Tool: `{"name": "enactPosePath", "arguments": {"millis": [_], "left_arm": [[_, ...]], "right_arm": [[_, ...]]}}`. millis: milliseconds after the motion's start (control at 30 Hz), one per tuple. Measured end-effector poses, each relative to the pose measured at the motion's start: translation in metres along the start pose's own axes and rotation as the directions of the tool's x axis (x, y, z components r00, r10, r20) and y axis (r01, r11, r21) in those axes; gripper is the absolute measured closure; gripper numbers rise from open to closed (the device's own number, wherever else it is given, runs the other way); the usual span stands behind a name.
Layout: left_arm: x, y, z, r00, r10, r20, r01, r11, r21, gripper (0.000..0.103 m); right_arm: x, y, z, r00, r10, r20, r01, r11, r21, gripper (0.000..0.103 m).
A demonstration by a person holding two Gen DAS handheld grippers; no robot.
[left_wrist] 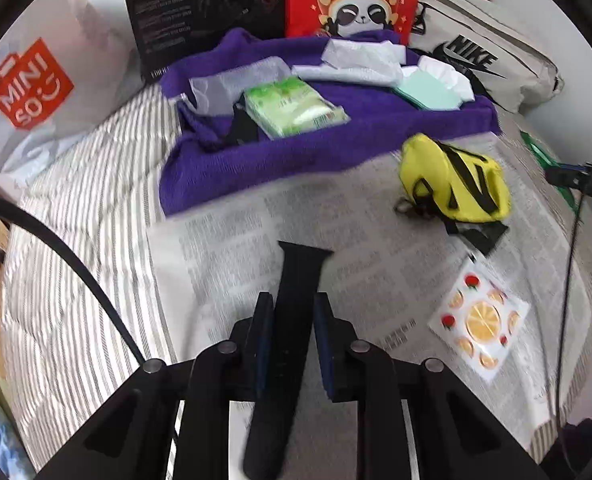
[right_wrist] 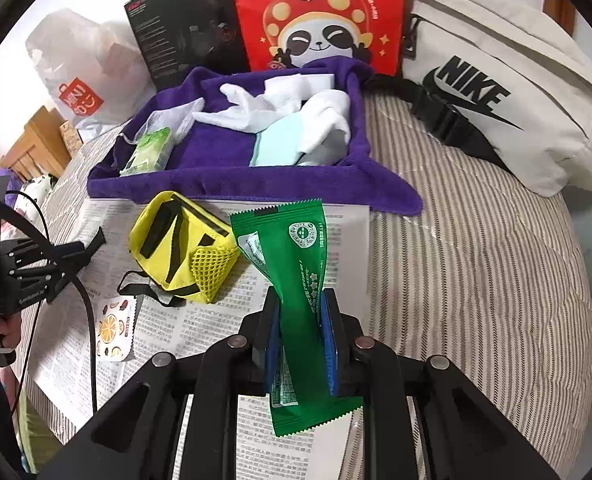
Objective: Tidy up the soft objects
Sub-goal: 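Lift the green sachet and black strap off the newspaper with both tools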
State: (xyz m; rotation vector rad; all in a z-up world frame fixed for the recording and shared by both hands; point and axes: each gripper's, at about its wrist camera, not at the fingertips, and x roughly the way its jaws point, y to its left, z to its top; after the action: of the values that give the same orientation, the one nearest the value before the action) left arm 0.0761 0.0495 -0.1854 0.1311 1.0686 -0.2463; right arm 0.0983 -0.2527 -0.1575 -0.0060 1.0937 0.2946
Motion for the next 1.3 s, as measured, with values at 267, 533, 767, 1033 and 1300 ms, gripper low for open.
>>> {"name": "enactPosePath", "arguments": {"millis": [267, 533, 767, 1033, 1300], "left_arm": [[-0.005, 0.001, -0.012, 1.000, -0.008, 0.007, 0.008, 0.999, 0.032, 0.069], [-0.001, 0.000, -0.005, 0.999, 0.019, 0.033, -0.019, 1.000, 0.007, 0.083], [-0.002, 0.001, -0.006, 0.999, 0.020, 0.051, -0.018, 0.999, -0.033, 0.084], [-0.007, 0.002, -0.003, 0.998, 0.046, 0.044, -0.042, 0.996, -0.081, 0.097], [-0.005, 0.010, -0.007, 1.000, 0.005, 0.025, -0.002, 0.993, -0.122, 0.096]], "right_arm": [[0.000, 0.004, -0.002, 1.000, 0.018, 0.002, -0.018, 1.000, -0.008, 0.084], [0.001, 0.008, -0.006, 1.000, 0.030, -0.004, -0.030, 0.999, -0.010, 0.084], [0.002, 0.009, -0.008, 0.999, 0.038, -0.007, -0.038, 0.999, -0.001, 0.084], [0.001, 0.013, -0.006, 0.999, 0.050, 0.003, -0.050, 0.999, 0.000, 0.084], [0.005, 0.019, -0.004, 0.998, 0.066, -0.008, -0.066, 0.998, -0.015, 0.084]]}}
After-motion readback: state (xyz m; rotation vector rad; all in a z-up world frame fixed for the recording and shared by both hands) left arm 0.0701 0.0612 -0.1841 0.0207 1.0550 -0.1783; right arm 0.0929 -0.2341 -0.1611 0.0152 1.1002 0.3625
